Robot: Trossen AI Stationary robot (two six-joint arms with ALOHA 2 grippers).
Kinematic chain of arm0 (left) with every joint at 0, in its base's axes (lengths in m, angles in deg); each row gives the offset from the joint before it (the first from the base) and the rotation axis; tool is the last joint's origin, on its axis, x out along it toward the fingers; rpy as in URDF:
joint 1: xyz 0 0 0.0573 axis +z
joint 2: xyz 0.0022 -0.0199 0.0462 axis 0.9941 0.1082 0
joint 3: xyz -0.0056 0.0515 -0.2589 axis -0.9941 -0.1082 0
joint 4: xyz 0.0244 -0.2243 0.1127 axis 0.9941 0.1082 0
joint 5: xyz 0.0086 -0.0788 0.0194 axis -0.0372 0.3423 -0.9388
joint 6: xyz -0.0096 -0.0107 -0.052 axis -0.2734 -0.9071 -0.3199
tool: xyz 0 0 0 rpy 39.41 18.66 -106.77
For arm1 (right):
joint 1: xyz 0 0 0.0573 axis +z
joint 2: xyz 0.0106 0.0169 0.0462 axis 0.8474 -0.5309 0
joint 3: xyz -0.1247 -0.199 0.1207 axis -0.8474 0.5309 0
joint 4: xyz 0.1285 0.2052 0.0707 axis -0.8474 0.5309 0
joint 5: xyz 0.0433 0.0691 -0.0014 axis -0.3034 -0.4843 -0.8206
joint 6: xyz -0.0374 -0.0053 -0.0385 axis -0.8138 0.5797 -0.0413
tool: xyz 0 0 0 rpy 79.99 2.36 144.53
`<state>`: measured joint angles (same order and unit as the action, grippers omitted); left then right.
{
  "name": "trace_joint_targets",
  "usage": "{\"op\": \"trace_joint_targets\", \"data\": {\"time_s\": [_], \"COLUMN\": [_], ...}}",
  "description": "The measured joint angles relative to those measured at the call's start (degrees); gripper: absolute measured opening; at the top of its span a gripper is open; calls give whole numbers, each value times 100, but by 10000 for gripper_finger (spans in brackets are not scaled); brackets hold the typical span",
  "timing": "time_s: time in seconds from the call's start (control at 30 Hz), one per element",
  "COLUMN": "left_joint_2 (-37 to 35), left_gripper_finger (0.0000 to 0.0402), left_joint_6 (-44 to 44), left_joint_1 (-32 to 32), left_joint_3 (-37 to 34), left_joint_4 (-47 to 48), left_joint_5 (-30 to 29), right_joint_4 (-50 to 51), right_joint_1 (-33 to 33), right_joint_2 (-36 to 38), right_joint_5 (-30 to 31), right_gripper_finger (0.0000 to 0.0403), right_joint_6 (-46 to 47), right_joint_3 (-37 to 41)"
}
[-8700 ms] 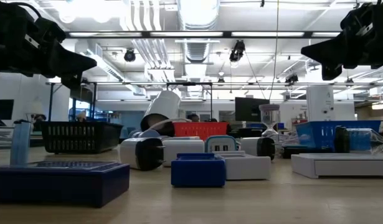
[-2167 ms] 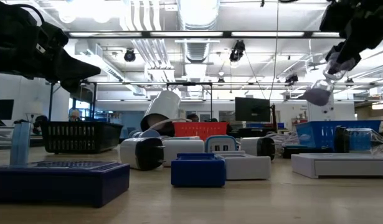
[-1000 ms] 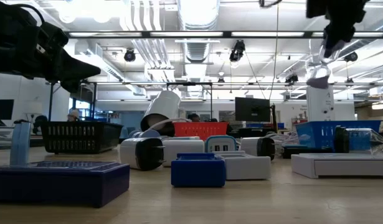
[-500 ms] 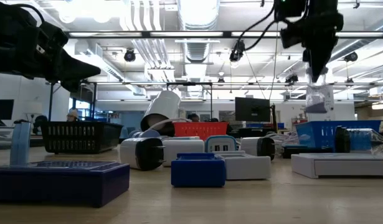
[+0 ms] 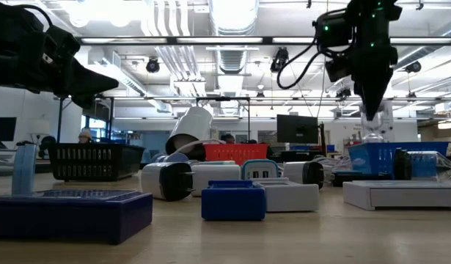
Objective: Pick & Place Office items
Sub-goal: Put the purple hourglass into the blue basket
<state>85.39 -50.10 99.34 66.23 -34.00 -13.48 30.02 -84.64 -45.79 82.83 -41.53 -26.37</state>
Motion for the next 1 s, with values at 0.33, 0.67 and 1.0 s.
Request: {"op": "trace_joint_targets", "data": {"time_s": [0.33, 0.67, 1.0], "left_joint_2": [0, 0, 56], "left_gripper_finger": [0, 0, 0], "left_joint_6": [20, 15, -3], "left_joint_1": [0, 0, -1], "left_joint_3": [0, 0, 0], "left_joint_4": [7, 9, 10], "left_joint_5": [-45, -59, -59], "right_joint_4": [-391, -550, -662], "right_joint_1": [-181, -181, -181], "right_joint_2": [-137, -753, -671], "right_joint_5": [-62, -59, -48], "right_gripper_finger": [195, 195, 217], "right_joint_6": [-237, -397, -476], "right_joint_3": [302, 265, 303]}}
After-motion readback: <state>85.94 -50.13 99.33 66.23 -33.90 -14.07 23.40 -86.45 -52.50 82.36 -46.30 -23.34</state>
